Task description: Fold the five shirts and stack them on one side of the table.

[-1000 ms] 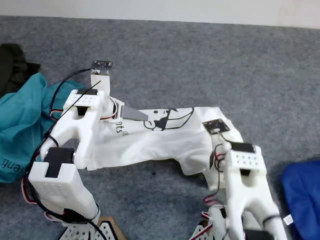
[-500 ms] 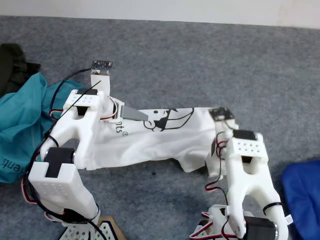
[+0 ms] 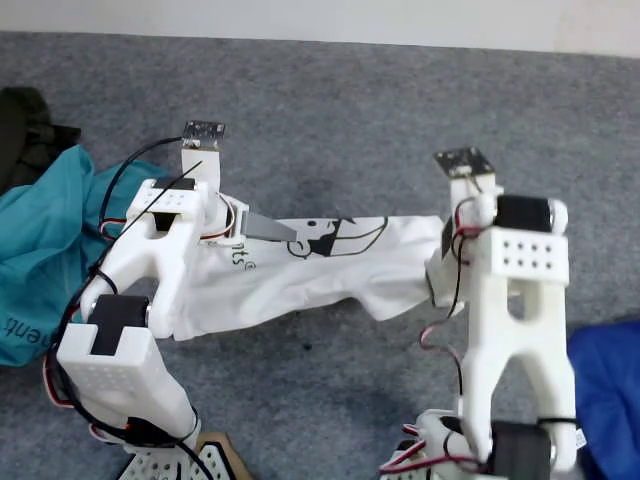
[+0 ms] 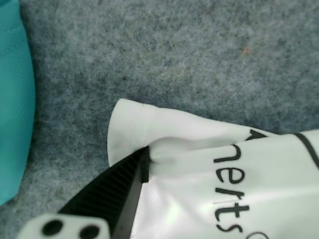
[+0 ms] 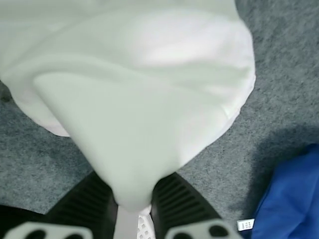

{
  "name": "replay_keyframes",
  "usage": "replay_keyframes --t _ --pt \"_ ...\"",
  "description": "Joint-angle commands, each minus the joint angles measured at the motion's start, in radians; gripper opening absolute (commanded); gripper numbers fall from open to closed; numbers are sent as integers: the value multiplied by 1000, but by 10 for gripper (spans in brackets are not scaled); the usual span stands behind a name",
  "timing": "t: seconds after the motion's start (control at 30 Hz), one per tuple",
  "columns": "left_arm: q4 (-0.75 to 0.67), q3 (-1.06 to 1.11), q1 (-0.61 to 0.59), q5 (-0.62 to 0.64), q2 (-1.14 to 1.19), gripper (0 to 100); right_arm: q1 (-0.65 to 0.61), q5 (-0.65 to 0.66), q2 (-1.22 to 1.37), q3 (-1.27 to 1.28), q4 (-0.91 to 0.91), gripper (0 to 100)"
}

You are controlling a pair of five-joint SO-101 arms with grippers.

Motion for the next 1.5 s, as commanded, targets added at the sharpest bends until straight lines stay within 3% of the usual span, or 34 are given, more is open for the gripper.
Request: replay_keyframes --t 0.0,0.2,0.5,0.7,0.9,1.0,1.17,1.47 --pt "-28 1 12 -3 -24 601 4 -55 174 -194 45 7" --pt "-28 2 12 -3 -24 601 10 -114 487 -447 50 7" --pt "-28 2 12 -3 -24 601 4 -155 746 -753 50 19" --pt "-28 2 13 -3 -24 601 7 -160 849 -858 50 239" --pt "-28 2 13 -3 -24 601 10 -158 849 -947 53 245" --pt "-28 2 13 -3 -24 601 35 -158 848 -926 56 223" --pt "-28 -1 13 -3 -19 601 85 -92 736 -751 54 77" --pt "-28 2 13 -3 -21 601 179 51 351 -289 -79 42"
